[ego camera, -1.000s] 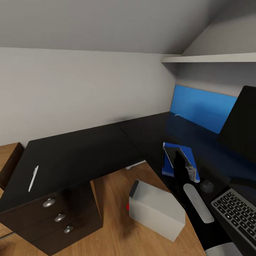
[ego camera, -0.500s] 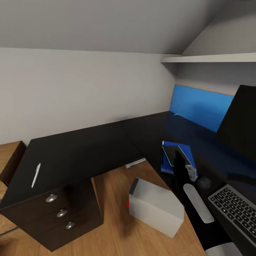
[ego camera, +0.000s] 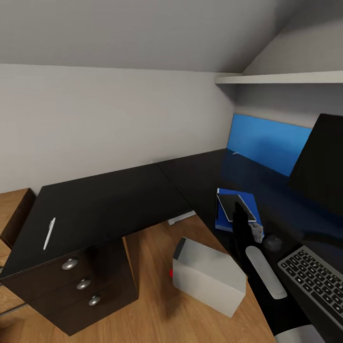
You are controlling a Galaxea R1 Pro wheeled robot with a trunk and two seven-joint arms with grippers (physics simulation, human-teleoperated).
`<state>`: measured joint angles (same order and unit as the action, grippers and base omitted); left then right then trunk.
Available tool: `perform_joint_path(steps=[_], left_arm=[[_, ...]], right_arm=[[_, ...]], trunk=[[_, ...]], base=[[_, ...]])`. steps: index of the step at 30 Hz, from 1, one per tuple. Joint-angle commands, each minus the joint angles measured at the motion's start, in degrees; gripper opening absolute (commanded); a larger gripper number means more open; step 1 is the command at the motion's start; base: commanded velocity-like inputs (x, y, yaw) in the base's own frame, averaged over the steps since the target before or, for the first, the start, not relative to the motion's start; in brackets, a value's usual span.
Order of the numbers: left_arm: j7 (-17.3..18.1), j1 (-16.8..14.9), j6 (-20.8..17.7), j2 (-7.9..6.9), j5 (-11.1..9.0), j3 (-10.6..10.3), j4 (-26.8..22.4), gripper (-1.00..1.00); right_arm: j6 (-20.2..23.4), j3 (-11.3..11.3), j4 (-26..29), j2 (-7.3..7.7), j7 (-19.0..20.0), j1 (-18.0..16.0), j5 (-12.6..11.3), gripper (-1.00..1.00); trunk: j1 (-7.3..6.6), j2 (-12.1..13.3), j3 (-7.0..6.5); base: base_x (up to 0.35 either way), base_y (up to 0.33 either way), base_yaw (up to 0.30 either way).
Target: In the bedroom, organize the workspace by keeping the computer under the desk, ensuring the monitor is on the desk, placing the keyboard on the desk next to the monitor, placing the mouse on the desk next to the keyboard, moving the folder from the swivel chair onto the desk next to the mouse, stacking the notebook on top of the folder with the pen on top of the notebook, and positioning the swivel chair next to the desk.
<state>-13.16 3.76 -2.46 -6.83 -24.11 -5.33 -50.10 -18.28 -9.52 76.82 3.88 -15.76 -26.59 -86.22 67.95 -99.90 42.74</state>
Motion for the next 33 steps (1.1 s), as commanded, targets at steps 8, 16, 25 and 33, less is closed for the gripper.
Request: perform_joint_path(steps=[8,16,25,33], left_arm=[[-0.5,0.0,-0.3,-0.04,-0.4,-0.2,-0.2,1.0],[-0.5,0.0,-0.2,-0.05,-0.4,-0.2,-0.3,1.0],[-0.6,0.0,-0.7,-0.01,-0.6,-0.4,0.4,1.0],[-0.7,0.0,-1.0,0.55,-0.5,-0.6,2.3,1.0]], right_arm=[[-0.4,-0.1,0.1,0.08,-0.2,0.0,-0.4,1.0],[-0.4,-0.2,0.3,0.06,-0.2,0.0,-0.4,1.0],[-0.2,-1.0,0.5,-0.01,-0.2,0.0,-0.4,1.0],[4.2,-19.6,4.4,-0.11,-13.0,0.0,1.2,1.0]], trunk=[[0.0,0.0,0.04],[-0.44,0.8,-0.32],[-2.42,4.4,-1.93],[-4.17,7.6,-3.37]], base=[[-0.045,0.0,0.0],[-0.078,0.0,0.0],[-0.002,0.0,0.0],[0.0,0.0,0.0]])
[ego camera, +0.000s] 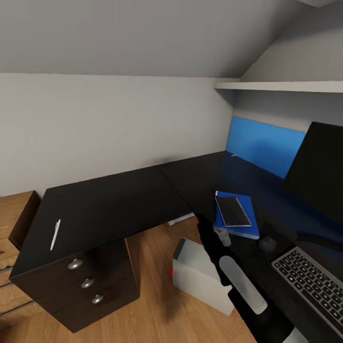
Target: In the bedroom, organize the workspace by keeping the computer under the desk, ensuring the monitor is on the desk, placing the keyboard on the desk next to the monitor, placing the mouse on the desk next to the keyboard, moving the folder from the swivel chair onto the desk next to the mouse, stacking the notebook on top of the folder with the pen on top of the notebook, and positioning the swivel chair next to the desk.
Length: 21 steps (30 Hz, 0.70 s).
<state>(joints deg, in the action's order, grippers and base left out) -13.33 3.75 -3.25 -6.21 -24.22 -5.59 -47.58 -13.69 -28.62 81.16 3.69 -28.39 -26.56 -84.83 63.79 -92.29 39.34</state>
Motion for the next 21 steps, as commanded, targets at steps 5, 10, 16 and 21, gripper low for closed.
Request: perform_joint_path(steps=[5,10,16,21], left_arm=[[-0.5,0.0,-0.3,0.51,-0.4,-0.3,0.9,1.0],[-0.5,0.0,-0.3,0.57,-0.4,-0.3,1.0,1.0],[-0.4,0.0,0.2,0.61,-0.3,-0.3,5.0,1.0],[-0.4,0.0,2.8,0.66,-0.4,-0.2,8.5,1.0]], right_arm=[[0.0,-7.3,3.4,-0.39,-10.0,-0.1,8.6,1.0],[5.1,-12.9,4.4,-2.39,-20.1,-0.1,25.3,1.0],[12.9,-14.7,4.0,-7.65,-23.4,-0.1,40.4,1.0],[4.9,-14.6,4.7,-8.13,-23.6,-0.1,42.8,1.0]], trunk=[[-1.1,2.0,-0.86],[-2.2,4.0,-1.76],[-3.52,6.4,-2.84],[-4.62,8.4,-3.74]], base=[[0.0,0.0,0.0],[0.0,0.0,0.0],[0.0,0.0,0.0],[0.0,0.0,0.0]])
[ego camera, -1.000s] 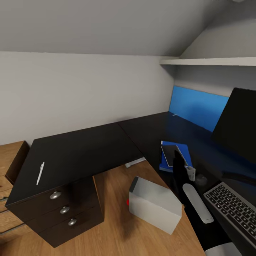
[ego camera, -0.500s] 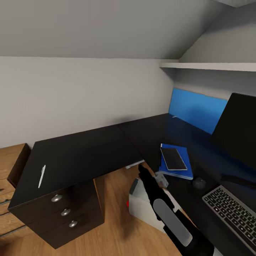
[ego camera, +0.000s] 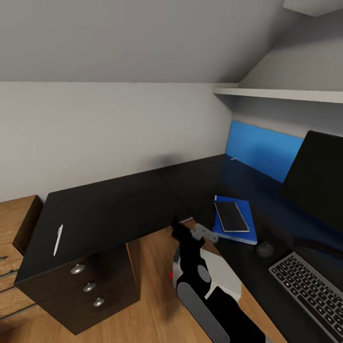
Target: In the bedroom, organize the workspace by keeping the computer under the desk, ensuring the monitor is on the desk, placing the keyboard on the desk next to the monitor, placing the mouse on the desk next to the keyboard, moving the folder from the swivel chair onto the desk next to the mouse, stacking the notebook on top of the folder with the pen on top of the notebook, and positioning the swivel chair next to the desk.
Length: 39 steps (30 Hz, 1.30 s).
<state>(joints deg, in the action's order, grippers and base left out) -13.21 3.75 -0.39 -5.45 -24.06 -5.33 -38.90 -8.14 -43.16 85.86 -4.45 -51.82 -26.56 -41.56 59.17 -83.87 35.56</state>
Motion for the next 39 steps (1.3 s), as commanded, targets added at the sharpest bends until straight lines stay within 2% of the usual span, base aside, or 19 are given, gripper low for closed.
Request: perform_joint_path(steps=[1,4,5,8,10,11,12,13,14,15,16,17,18,21,29,35,37,39], left_arm=[[-0.7,0.0,1.6,-0.09,-0.6,-0.4,0.4,1.0],[-0.9,0.0,4.4,0.08,-0.6,-0.3,2.1,1.0],[-0.9,0.0,5.3,0.42,-0.6,-0.3,3.1,1.0],[-0.9,0.0,6.2,1.05,-0.6,-0.2,5.2,1.0],[-0.9,0.0,6.7,1.3,-0.7,-0.2,8.0,1.0],[-0.9,0.0,7.0,1.29,-0.7,-0.1,9.7,1.0],[-0.9,0.0,7.3,1.28,-0.7,-0.1,10.4,1.0],[-0.9,0.0,7.5,1.25,-0.8,-0.1,11.2,1.0],[-0.9,0.0,8.1,1.21,-1.0,-0.1,12.5,1.0],[-0.6,0.0,8.8,1.12,-2.2,-0.1,14.8,1.0],[-0.5,0.0,9.1,1.09,-3.6,0.0,15.7,1.0],[-0.4,0.0,9.1,1.08,-4.2,0.0,15.9,1.0],[-0.4,0.0,9.2,1.07,-5.7,0.0,16.3,1.0],[-0.3,0.0,9.2,1.06,-7.2,0.0,16.6,1.0],[-0.3,0.0,9.3,1.06,-7.8,0.1,18.0,1.0],[-0.3,0.0,9.4,1.25,-7.8,0.1,18.2,1.0],[-0.3,0.0,9.4,1.31,-7.8,0.0,18.2,1.0],[-0.3,0.0,9.4,1.42,-7.6,0.0,18.2,1.0]], right_arm=[[-2.7,-0.2,0.1,-0.01,-0.2,0.0,-1.6,1.0],[-4.9,-1.0,0.1,-0.22,-0.1,0.0,-5.0,1.0],[-5.4,-2.1,0.0,-0.33,-0.1,0.0,-6.2,1.0],[-4.9,-4.3,0.2,-0.33,-0.4,0.0,-7.5,1.0],[0.8,-5.6,0.1,-0.57,-0.8,0.0,-8.0,1.0],[6.1,-5.9,-0.1,-0.99,-1.1,-0.1,-8.1,1.0],[9.2,-6.1,-0.3,-1.39,-1.3,-0.1,-8.1,1.0],[12.4,-6.1,-0.5,-1.93,-1.6,-0.1,-8.1,1.0],[19.0,-6.1,-1.4,-3.34,-2.3,-0.1,-8.1,1.0],[29.8,-5.4,-4.7,-5.55,-4.1,-0.1,-8.0,1.0],[34.1,-5.0,-6.1,-5.55,-5.6,-0.1,-8.0,1.0],[35.0,-4.9,-6.2,-5.55,-6.0,-0.1,-8.1,1.0],[36.8,-4.7,-5.2,-5.55,-6.8,-0.1,-8.2,1.0],[37.8,-4.7,-2.3,-5.55,-7.4,-0.1,-8.4,1.0],[37.8,-5.1,-1.0,-5.55,-7.7,0.6,-8.3,1.0],[37.8,-9.5,-1.1,-4.63,-7.8,0.9,-7.6,1.0],[37.8,-11.1,-1.2,-4.49,-7.8,0.9,-6.8,1.0],[37.8,-12.8,-1.8,-4.4,-7.8,0.9,-4.9,1.0]], trunk=[[-0.22,0.4,-0.14],[-0.88,1.6,-0.68],[-1.1,2.0,-0.86],[-1.76,3.2,-1.4],[-2.2,4.0,-1.76],[-2.42,4.4,-1.94],[-2.64,4.8,-2.12],[-2.86,5.2,-2.3],[-3.08,5.6,-2.48],[-3.3,6.0,-2.66],[-3.52,6.4,-2.84],[-3.74,6.8,-3.01],[-3.96,7.2,-3.19],[-4.62,8.4,-3.73],[-6.37,11.6,-5.17],[-6.59,12.0,-5.26],[-6.59,12.0,-5.2],[-6.59,12.0,-5.12]], base=[[0.0,0.0,0.0],[0.0,0.0,0.0],[0.0,0.0,0.0],[0.0,0.0,0.0],[0.0,0.0,0.0],[0.0,0.0,0.0],[0.0,0.0,0.0],[0.0,0.0,0.0],[0.0,0.0,0.0],[0.0,0.0,0.0],[0.0,0.0,0.0],[0.0,0.0,0.0],[0.0,0.0,0.0],[0.0,0.0,0.0],[0.0,0.0,0.025],[0.0,0.0,0.216],[0.0,0.0,0.253],[0.0,0.0,0.258]])
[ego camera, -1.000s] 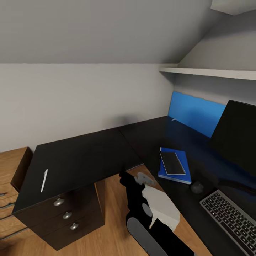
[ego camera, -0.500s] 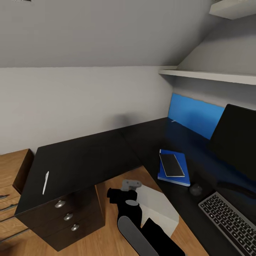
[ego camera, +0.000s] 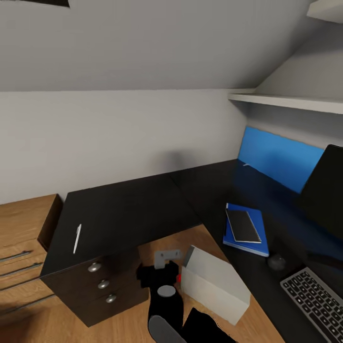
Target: In the bedroom, organize the workspace by keeping the computer under the desk, ensuring the monitor is on the desk, placing the keyboard on the desk next to the monitor, placing the mouse on the desk next to the keyboard, moving the folder from the swivel chair onto the desk next to the mouse, stacking the notebook on top of the folder with the pen on top of the notebook, and positioning the swivel chair next to the desk.
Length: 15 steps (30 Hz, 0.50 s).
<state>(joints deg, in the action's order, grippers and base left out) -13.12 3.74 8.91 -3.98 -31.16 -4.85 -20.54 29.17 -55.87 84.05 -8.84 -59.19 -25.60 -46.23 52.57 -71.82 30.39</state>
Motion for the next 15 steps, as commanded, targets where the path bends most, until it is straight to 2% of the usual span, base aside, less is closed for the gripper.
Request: perform_joint_path(steps=[1,3,7,9,13,15], left_arm=[[-0.4,0.0,0.1,-0.03,-0.4,-0.5,-0.2,1.0],[-0.4,0.0,0.1,0.04,-0.4,-0.6,-0.2,1.0],[-0.4,0.0,-0.1,0.21,-0.4,-0.5,-0.1,1.0],[-0.4,0.0,-0.2,0.66,-0.5,-0.5,0.1,1.0],[-0.4,0.0,-0.3,2.62,-0.6,-0.5,2.8,1.0],[-0.4,0.0,-0.3,3.03,-0.6,-0.5,3.9,1.0]], right_arm=[[0.5,-0.6,-0.2,0.01,-0.4,-0.1,0.8,1.0],[0.5,-1.2,-0.5,0.04,-0.4,-0.1,2.3,1.0],[0.5,-1.4,-0.8,0.05,-0.3,-0.1,2.9,1.0],[0.5,-1.5,-0.9,0.05,-0.3,-0.1,3.0,1.0],[0.5,-1.5,-1.0,0.05,-0.3,-0.1,3.1,1.0],[0.5,-1.5,-1.0,0.05,-0.3,-0.1,3.2,1.0]], trunk=[[0.0,0.0,0.09],[0.0,0.0,0.17],[0.0,0.0,0.35],[0.0,0.0,0.44],[0.0,0.0,0.63],[0.0,0.0,0.72]], base=[[0.0,0.0,0.259],[0.0,0.0,0.259],[0.0,0.0,0.258],[0.0,0.0,0.257],[0.0,0.0,0.257],[0.0,0.0,0.256]])
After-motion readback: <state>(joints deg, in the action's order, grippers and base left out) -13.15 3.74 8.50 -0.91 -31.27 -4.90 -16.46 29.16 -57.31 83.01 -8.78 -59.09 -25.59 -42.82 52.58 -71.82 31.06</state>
